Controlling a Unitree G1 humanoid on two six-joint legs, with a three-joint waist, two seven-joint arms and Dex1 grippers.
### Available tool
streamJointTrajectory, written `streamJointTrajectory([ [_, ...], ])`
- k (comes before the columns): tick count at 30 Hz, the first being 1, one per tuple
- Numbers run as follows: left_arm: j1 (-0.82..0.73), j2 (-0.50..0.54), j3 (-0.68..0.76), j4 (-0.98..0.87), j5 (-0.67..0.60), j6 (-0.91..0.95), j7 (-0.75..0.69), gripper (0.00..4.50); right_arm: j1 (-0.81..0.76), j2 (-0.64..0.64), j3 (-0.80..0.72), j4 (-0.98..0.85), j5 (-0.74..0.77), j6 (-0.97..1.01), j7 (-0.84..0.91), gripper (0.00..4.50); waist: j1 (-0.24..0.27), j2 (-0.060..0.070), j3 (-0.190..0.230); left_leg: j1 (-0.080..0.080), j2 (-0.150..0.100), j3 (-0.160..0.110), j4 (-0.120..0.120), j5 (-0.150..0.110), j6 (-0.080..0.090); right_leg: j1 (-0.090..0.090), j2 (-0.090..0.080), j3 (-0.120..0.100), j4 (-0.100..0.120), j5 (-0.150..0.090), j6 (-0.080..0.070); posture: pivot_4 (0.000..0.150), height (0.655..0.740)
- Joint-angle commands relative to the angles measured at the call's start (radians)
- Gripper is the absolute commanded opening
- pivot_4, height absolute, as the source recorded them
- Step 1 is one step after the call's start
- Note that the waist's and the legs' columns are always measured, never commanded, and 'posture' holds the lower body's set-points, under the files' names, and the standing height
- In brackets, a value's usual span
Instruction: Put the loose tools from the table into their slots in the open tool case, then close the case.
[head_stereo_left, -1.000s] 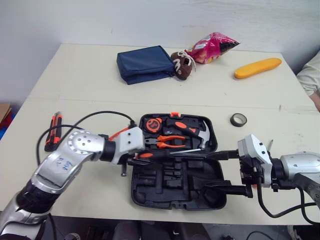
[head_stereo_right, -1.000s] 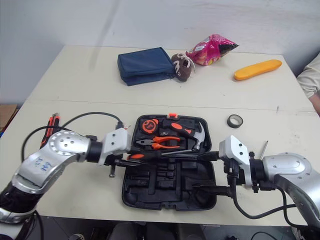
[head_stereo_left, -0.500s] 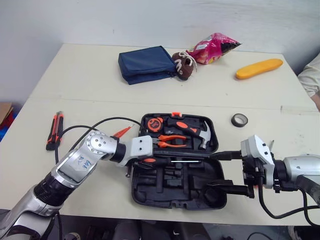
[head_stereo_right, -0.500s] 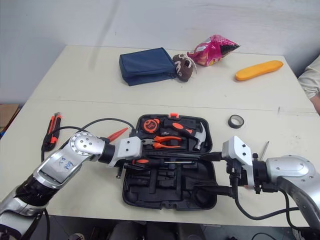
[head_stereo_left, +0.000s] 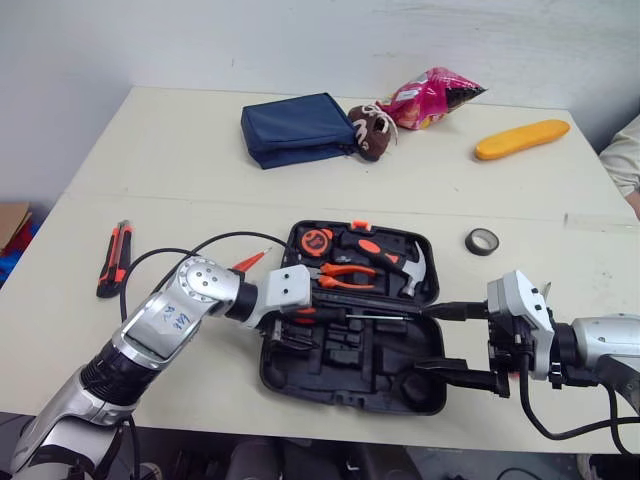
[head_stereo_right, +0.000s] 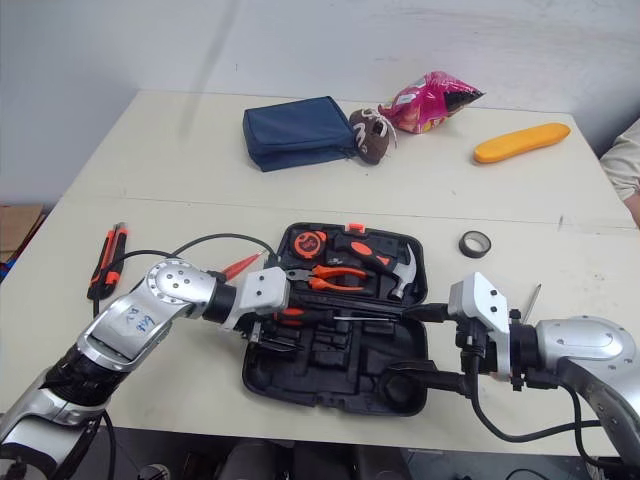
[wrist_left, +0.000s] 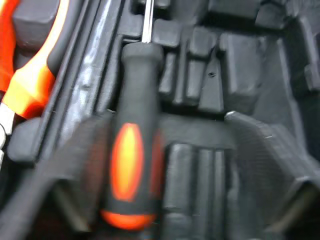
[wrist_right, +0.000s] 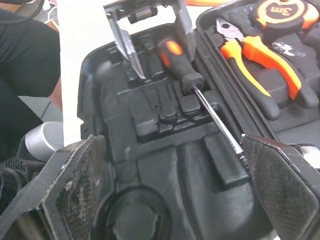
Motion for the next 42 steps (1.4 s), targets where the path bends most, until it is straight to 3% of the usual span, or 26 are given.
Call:
streamJointTrajectory([
  [1,0.033,-0.072,0.117,-0.004,-0.08,-0.07,0.033,3.68,0.001,0.008,-0.02,-0.023,0.018,-0.002,-0.004,4.5,0.001,0.0,0.0,0.0,0.0,0.0,0.0,0.0,0.0,0.0,0.0,0.0,0.0,0.0,0.0,0.15,0.74],
  [4,0.066,-0.123,0.152,0.042,-0.11,-0.109,0.027,2.62,-0.003,0.014,-0.01,-0.018,0.012,-0.005,-0.005,4.5,0.002,0.0,0.0,0.0,0.0,0.0,0.0,0.0,0.0,0.0,0.0,0.0,0.0,0.0,0.0,0.15,0.74],
  [10,0.085,-0.165,0.118,0.143,-0.08,-0.203,0.008,0.04,-0.016,0.028,0.002,-0.005,0.001,-0.009,-0.012,4.5,0.006,0.0,0.0,0.0,0.0,0.0,0.001,0.0,0.0,0.0,0.0,0.0,0.0,0.0,0.0,0.15,0.74],
  [19,0.059,-0.185,0.028,0.226,0.029,-0.26,0.012,0.04,-0.019,0.04,0.011,0.006,-0.018,-0.017,-0.014,4.5,0.006,0.0,0.0,0.0,0.0,0.0,0.001,0.0,0.0,0.001,0.0,0.0,0.0,0.0,0.0,0.15,0.74],
  [23,-0.006,-0.204,-0.061,0.328,0.217,-0.311,0.124,0.04,-0.008,0.042,0.009,-0.001,-0.026,-0.023,-0.016,4.5,0.011,0.0,0.0,0.001,-0.001,-0.001,0.001,0.0,0.0,0.002,0.0,0.0,0.0,0.0,0.001,0.15,0.74],
  [33,-0.002,-0.17,-0.141,0.337,0.215,-0.345,-0.041,0.04,0.013,0.051,-0.009,-0.016,-0.023,-0.025,-0.035,4.5,0.009,0.002,-0.003,0.003,-0.001,-0.001,0.002,-0.001,0.002,0.005,0.0,0.0,-0.001,0.001,0.002,0.15,0.74],
  [42,-0.037,-0.263,-0.012,0.37,0.122,-0.354,0.0,0.04,0.028,0.059,0.001,-0.024,-0.034,-0.034,-0.049,4.5,0.012,0.003,-0.004,0.003,-0.002,-0.001,0.003,-0.001,0.003,0.006,-0.001,0.0,-0.002,0.001,0.003,0.15,0.74],
])
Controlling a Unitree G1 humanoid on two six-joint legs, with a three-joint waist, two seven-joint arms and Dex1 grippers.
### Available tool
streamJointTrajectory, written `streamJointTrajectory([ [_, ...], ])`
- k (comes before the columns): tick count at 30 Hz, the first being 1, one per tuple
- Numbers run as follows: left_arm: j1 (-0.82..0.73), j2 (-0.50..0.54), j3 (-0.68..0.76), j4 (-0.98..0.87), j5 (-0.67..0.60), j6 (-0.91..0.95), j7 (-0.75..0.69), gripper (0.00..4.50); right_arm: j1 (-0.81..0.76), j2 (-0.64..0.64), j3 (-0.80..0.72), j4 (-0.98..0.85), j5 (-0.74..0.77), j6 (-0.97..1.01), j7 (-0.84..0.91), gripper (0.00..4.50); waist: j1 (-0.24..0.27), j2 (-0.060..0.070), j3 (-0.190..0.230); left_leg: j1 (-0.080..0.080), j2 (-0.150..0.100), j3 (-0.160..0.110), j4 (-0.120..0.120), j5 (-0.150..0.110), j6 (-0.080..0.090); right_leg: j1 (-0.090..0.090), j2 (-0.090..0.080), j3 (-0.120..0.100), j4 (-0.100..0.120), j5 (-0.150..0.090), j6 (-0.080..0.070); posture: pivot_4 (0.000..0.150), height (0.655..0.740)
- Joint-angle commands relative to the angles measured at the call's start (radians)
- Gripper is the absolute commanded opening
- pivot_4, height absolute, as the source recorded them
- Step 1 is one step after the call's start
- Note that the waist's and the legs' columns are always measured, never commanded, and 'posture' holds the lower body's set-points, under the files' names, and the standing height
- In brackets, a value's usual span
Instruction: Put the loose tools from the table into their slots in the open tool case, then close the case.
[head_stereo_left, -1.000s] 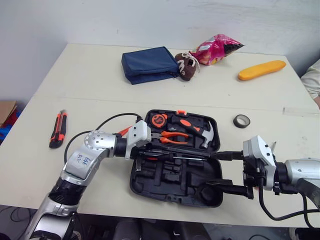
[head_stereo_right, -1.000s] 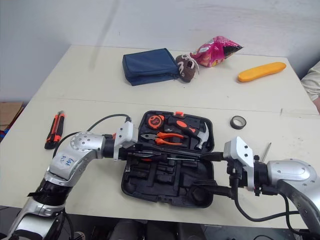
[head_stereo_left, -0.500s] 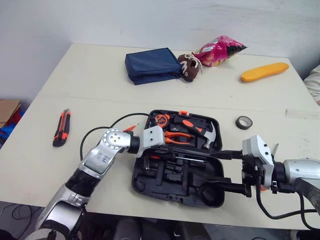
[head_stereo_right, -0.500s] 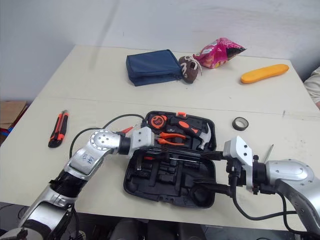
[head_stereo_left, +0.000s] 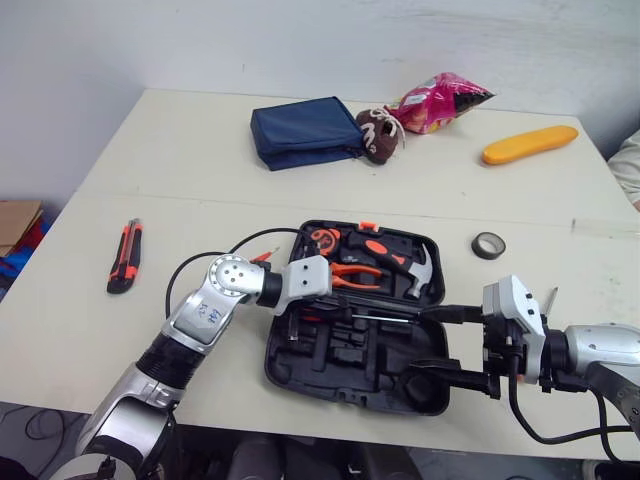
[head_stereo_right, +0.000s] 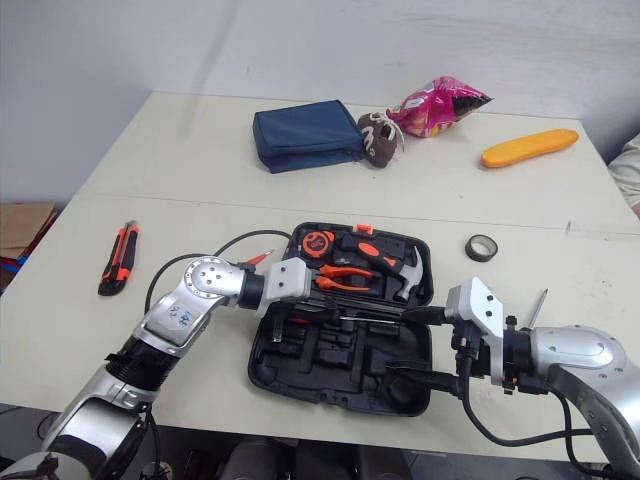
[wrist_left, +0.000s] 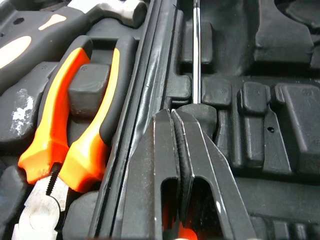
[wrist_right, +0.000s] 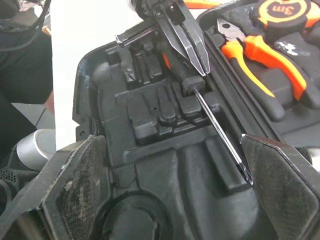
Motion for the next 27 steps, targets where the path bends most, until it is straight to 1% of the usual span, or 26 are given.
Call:
streamJointTrajectory([
  [1,0.01,-0.023,0.026,-0.002,-0.064,0.057,-0.025,0.04,0.003,0.007,-0.014,-0.027,-0.003,-0.021,-0.004,4.5,-0.002,0.0,0.0,0.0,0.0,0.0,0.0,0.0,0.0,0.0,0.0,0.0,0.0,0.0,0.0,0.15,0.74],
  [3,0.019,-0.019,0.026,-0.024,-0.08,0.065,-0.048,0.04,-0.001,0.005,-0.011,-0.021,-0.007,-0.024,-0.001,4.5,-0.004,0.0,0.0,-0.001,0.0,0.0,0.0,0.0,0.0,-0.001,0.0,0.0,0.0,0.0,0.0,0.15,0.74],
  [10,0.041,-0.01,0.005,-0.026,-0.045,0.053,-0.043,0.04,-0.008,0.006,-0.001,-0.016,-0.012,-0.026,0.004,4.5,-0.004,0.0,0.0,-0.001,0.001,0.0,-0.001,0.0,0.0,-0.002,0.001,0.0,0.0,0.0,0.001,0.15,0.74],
  [14,0.034,-0.024,0.02,-0.01,-0.033,0.036,-0.013,0.04,-0.009,0.005,0.003,-0.014,-0.012,-0.027,0.005,4.5,-0.004,0.0,0.0,-0.001,0.001,0.0,-0.001,0.0,0.0,-0.002,0.001,0.0,0.0,0.0,0.001,0.15,0.74],
  [20,0.028,-0.044,0.061,-0.051,-0.11,0.072,-0.042,0.04,-0.022,0.004,0.018,-0.005,-0.017,-0.03,0.009,4.5,-0.004,0.0,0.0,-0.001,0.001,0.0,-0.001,0.0,0.0,-0.002,0.001,0.0,0.0,0.0,0.001,0.15,0.74],
  [27,0.043,-0.025,0.046,-0.052,-0.09,0.069,-0.036,0.04,-0.029,0.007,0.024,-0.009,-0.016,-0.024,0.006,4.5,-0.006,0.0,0.0,-0.001,0.001,0.0,-0.001,0.0,0.0,-0.002,0.001,0.0,0.0,0.0,0.001,0.15,0.74],
])
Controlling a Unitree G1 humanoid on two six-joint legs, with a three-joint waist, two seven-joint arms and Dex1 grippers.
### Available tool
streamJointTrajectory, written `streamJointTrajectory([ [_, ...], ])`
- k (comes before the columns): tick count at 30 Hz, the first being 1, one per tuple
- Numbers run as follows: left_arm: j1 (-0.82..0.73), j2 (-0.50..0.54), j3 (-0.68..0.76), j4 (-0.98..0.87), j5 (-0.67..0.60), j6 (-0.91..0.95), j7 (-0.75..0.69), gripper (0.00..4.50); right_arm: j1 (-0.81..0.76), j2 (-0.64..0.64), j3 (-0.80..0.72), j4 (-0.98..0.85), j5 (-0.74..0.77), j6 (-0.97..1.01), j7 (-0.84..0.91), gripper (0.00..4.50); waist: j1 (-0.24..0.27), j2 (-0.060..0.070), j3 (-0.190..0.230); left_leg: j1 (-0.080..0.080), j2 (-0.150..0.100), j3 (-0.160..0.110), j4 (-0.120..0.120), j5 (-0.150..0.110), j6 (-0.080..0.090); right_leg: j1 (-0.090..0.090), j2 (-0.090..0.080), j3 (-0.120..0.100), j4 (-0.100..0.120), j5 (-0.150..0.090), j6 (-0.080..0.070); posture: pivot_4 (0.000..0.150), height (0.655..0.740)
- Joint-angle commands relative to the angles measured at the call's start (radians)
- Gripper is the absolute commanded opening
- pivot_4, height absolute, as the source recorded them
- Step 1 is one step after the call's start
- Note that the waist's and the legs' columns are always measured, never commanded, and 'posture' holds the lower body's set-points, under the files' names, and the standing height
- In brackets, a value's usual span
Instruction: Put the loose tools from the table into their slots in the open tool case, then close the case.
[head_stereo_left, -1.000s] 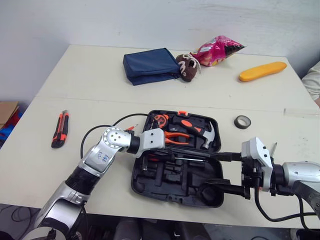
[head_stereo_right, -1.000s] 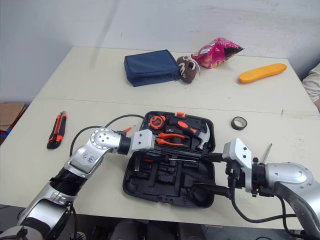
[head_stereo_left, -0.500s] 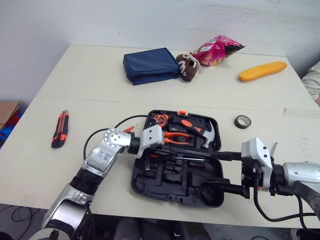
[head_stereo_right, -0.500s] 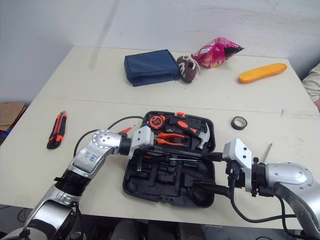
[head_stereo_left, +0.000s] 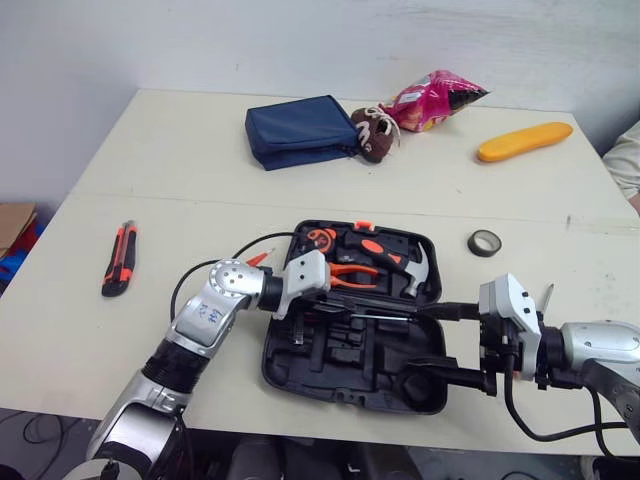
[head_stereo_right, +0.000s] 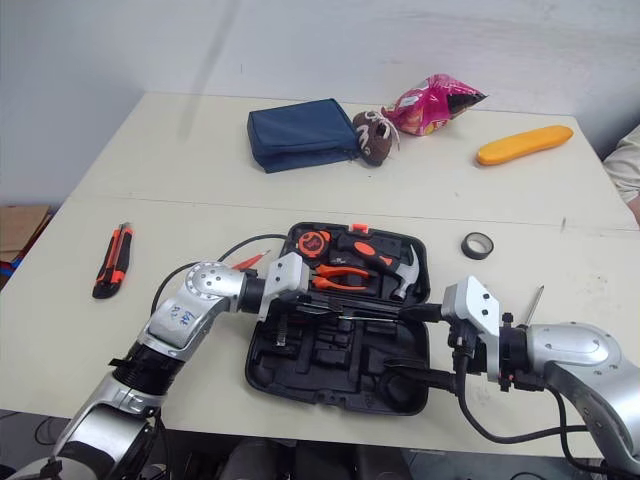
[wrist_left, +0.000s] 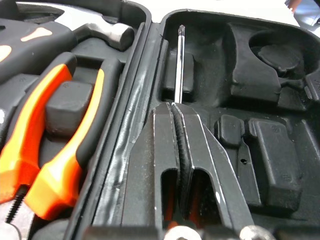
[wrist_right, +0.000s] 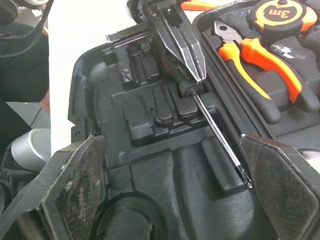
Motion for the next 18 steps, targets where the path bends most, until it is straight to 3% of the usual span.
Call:
streamJointTrajectory([
  [1,0.009,0.012,-0.007,-0.023,0.018,-0.024,0.001,0.04,0.001,0.004,-0.002,-0.017,0.003,-0.008,0.002,4.5,0.0,0.0,0.0,0.0,0.0,0.0,0.0,0.0,0.0,0.0,0.0,0.0,0.0,0.0,0.0,0.15,0.74],
  [11,0.032,0.089,-0.162,0.052,0.189,-0.092,-0.027,0.04,0.015,0.008,-0.014,-0.019,0.007,-0.004,-0.007,4.5,-0.002,0.0,0.0,0.001,0.0,0.0,-0.001,0.0,0.0,0.001,0.0,0.0,0.0,0.0,0.0,0.15,0.74],
  [14,0.028,0.089,-0.161,0.051,0.18,-0.103,-0.039,0.04,0.017,0.013,-0.015,-0.018,0.006,-0.006,-0.016,4.5,-0.001,0.0,-0.002,0.002,0.0,0.0,-0.001,0.0,0.0,0.002,0.0,0.0,0.0,0.0,0.0,0.15,0.74],
  [18,0.043,0.088,-0.076,-0.022,0.077,-0.046,-0.046,0.04,0.026,0.023,-0.027,-0.021,0.005,-0.012,-0.034,4.5,-0.002,0.0,-0.003,0.002,0.0,0.0,-0.001,0.0,0.0,0.002,0.0,0.0,0.0,0.0,0.0,0.15,0.74],
])
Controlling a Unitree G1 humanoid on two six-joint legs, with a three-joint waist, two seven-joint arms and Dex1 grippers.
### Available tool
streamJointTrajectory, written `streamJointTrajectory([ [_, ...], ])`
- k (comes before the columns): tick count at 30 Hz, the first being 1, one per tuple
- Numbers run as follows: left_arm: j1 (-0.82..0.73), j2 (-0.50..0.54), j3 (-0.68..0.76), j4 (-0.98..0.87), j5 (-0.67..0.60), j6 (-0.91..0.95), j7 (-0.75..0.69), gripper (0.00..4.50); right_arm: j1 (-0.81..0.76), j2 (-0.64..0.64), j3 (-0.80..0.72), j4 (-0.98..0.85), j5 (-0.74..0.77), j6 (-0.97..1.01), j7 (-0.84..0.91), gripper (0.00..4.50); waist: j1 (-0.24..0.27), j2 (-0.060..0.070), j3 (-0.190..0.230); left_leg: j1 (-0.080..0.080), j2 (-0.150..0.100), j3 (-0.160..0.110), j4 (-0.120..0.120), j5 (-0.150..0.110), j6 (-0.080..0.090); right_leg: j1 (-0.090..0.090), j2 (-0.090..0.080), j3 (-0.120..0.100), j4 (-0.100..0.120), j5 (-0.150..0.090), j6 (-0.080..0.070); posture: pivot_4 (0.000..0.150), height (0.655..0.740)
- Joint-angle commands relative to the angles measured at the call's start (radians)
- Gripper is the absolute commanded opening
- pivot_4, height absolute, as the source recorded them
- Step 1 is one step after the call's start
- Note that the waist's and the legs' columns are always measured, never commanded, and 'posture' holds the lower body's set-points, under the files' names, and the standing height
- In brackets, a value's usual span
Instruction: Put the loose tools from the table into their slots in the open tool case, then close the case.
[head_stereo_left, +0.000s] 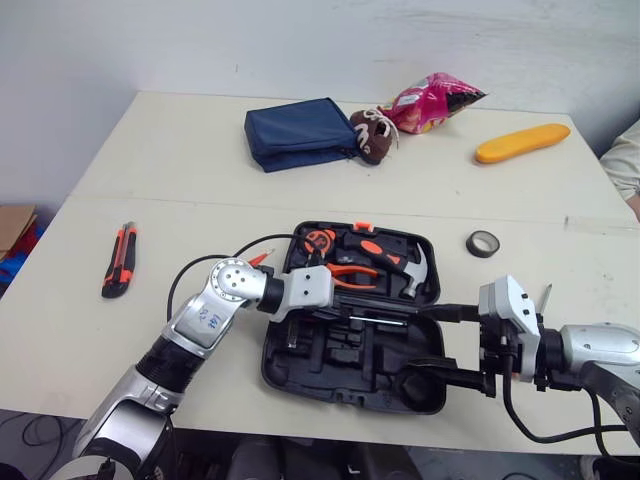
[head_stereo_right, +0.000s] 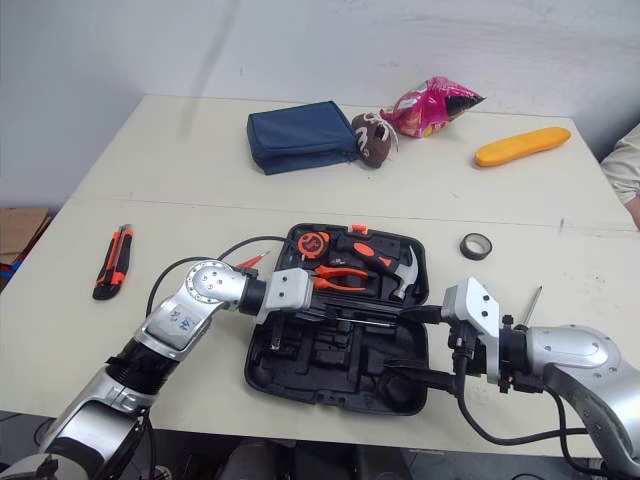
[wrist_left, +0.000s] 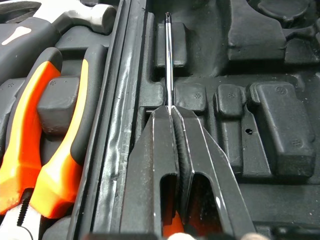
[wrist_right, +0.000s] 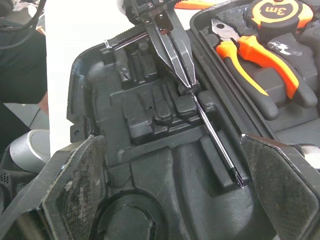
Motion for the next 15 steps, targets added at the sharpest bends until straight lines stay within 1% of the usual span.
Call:
streamJointTrajectory([
  [1,0.066,0.028,0.032,-0.039,-0.058,0.094,-0.03,0.04,0.009,0.021,-0.032,-0.022,0.003,-0.015,-0.023,4.5,-0.004,0.0,0.0,0.0,0.0,0.0,0.0,0.0,0.0,0.0,0.0,0.0,0.0,0.0,0.0,0.15,0.74],
  [2,0.087,0.036,0.081,-0.079,-0.108,0.118,-0.031,0.27,0.013,0.031,-0.047,-0.022,0.008,-0.017,-0.036,4.5,-0.005,0.0,0.0,0.0,0.001,0.0,0.0,0.0,0.0,-0.001,0.0,0.0,0.0,0.0,0.0,0.15,0.74],
  [4,0.148,0.073,0.203,-0.172,-0.251,0.223,-0.044,0.8,0.008,0.066,-0.106,-0.012,0.038,-0.009,-0.088,4.5,-0.013,0.0,0.0,-0.001,0.001,0.0,-0.001,0.0,-0.001,-0.001,0.0,0.0,0.0,0.0,0.0,0.15,0.74],
  [5,0.173,0.088,0.244,-0.208,-0.297,0.265,-0.042,1.24,0.011,0.079,-0.132,-0.011,0.053,-0.002,-0.107,4.5,-0.018,0.001,0.001,-0.002,0.002,0.0,-0.001,0.0,-0.001,-0.003,0.001,0.0,0.001,0.0,0.0,0.15,0.74],
  [8,0.288,0.164,0.455,-0.321,-0.431,0.428,0.038,2.69,0.092,0.081,-0.293,-0.019,0.135,0.041,-0.097,4.5,-0.02,0.001,0.002,-0.003,0.002,-0.001,-0.001,0.001,-0.002,-0.004,0.0,-0.001,0.002,0.0,-0.001,0.15,0.74],
  [9,0.325,0.178,0.535,-0.349,-0.479,0.483,0.074,3.15,0.124,0.08,-0.346,-0.019,0.157,0.055,-0.094,4.5,-0.019,0.001,0.002,-0.003,0.002,-0.002,-0.001,0.001,-0.002,-0.003,0.0,-0.002,0.001,-0.001,-0.001,0.15,0.74],
  [10,0.381,0.186,0.671,-0.363,-0.534,0.552,0.129,3.67,0.158,0.094,-0.426,0.01,0.18,0.07,-0.108,4.5,-0.018,0.001,0.002,-0.003,0.002,-0.003,-0.001,0.001,-0.002,-0.003,0.0,-0.002,0.001,-0.001,-0.001,0.15,0.74],
  [11,0.419,0.191,0.764,-0.373,-0.573,0.6,0.169,4.13,0.181,0.105,-0.481,0.031,0.196,0.079,-0.121,4.5,-0.018,0.002,0.002,-0.003,0.001,-0.003,-0.001,0.001,-0.002,-0.002,-0.001,-0.003,0.001,-0.001,-0.001,0.15,0.74],
  [12,0.445,0.194,0.822,-0.384,-0.602,0.632,0.199,4.42,0.198,0.112,-0.517,0.044,0.207,0.086,-0.129,4.5,-0.019,0.001,0.002,-0.004,0.001,-0.003,-0.001,0.001,-0.002,-0.002,-0.001,-0.003,0.0,-0.001,0.0,0.15,0.74],
  [14,0.503,0.195,0.937,-0.373,-0.595,0.642,0.272,4.42,0.226,0.127,-0.595,0.085,0.235,0.102,-0.148,4.5,-0.021,0.001,0.003,-0.003,0.001,-0.004,-0.001,0.0,-0.001,-0.001,-0.001,-0.003,-0.001,-0.001,0.0,0.15,0.74],
  [15,0.549,0.197,1.056,-0.33,-0.599,0.653,0.305,4.42,0.282,0.126,-0.649,0.125,0.193,0.085,-0.119,4.5,-0.021,0.001,0.003,-0.003,0.0,-0.004,-0.001,0.0,-0.001,-0.001,-0.001,-0.003,-0.001,-0.001,0.0,0.15,0.74],
])
